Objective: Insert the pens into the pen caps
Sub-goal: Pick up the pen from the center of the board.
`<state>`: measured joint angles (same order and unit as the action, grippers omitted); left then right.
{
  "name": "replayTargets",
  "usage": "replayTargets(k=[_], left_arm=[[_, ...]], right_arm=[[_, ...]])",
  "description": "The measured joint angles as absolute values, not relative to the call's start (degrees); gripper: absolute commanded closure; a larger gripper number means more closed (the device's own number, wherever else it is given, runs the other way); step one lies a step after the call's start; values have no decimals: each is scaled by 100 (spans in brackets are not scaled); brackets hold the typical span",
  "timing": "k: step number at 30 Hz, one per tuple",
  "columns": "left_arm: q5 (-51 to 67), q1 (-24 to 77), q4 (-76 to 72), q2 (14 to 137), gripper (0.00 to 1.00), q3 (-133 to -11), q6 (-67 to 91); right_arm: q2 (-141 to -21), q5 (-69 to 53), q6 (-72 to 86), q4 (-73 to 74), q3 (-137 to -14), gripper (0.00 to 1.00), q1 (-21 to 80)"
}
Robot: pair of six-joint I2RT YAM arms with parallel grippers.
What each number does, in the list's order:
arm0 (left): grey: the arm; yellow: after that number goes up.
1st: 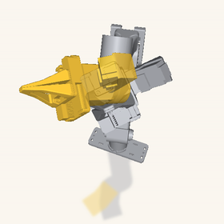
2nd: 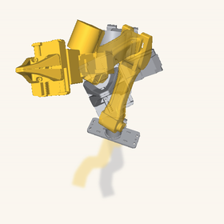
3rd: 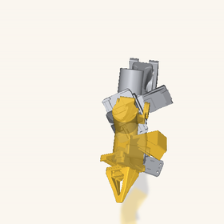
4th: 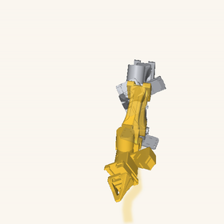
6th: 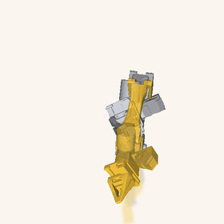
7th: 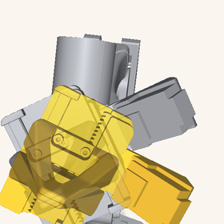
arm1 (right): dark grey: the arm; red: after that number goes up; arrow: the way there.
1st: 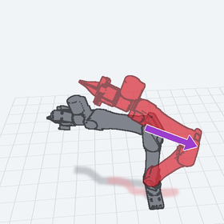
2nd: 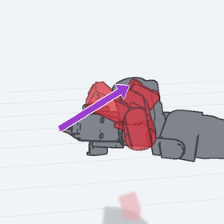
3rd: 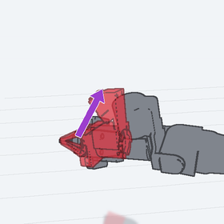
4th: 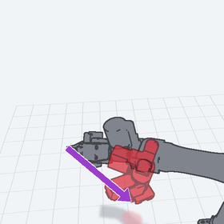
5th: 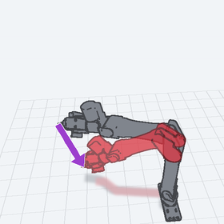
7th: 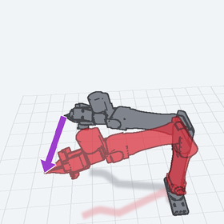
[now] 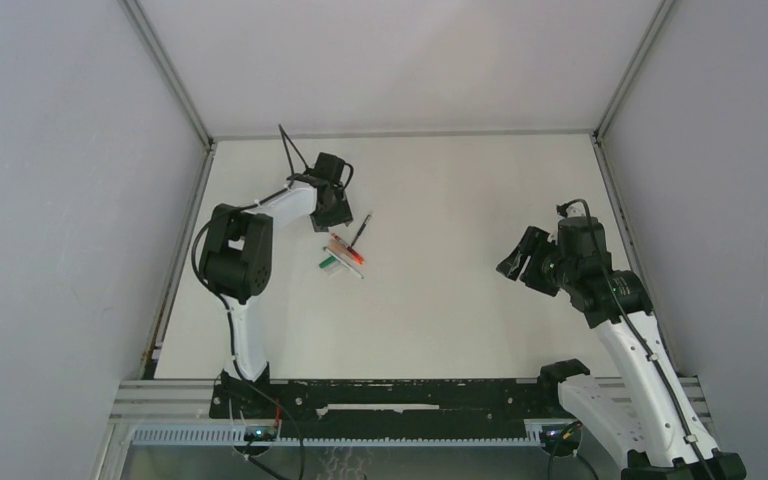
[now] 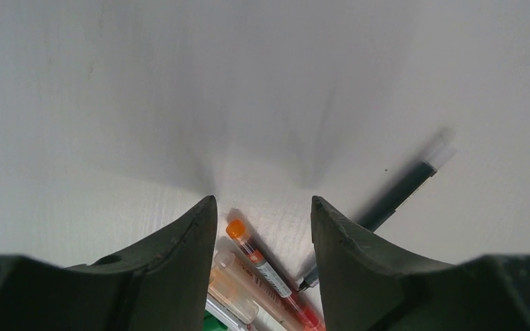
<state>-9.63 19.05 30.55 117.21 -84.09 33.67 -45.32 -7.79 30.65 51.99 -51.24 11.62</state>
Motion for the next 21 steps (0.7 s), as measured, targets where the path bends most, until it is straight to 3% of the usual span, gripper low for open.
replayTargets(k=[21], left_arm=[[-1149,2123,2773,11611,34,-8097,3461]], right_arm=[[-4434,-764,3129,5199,-5011,34,1162]])
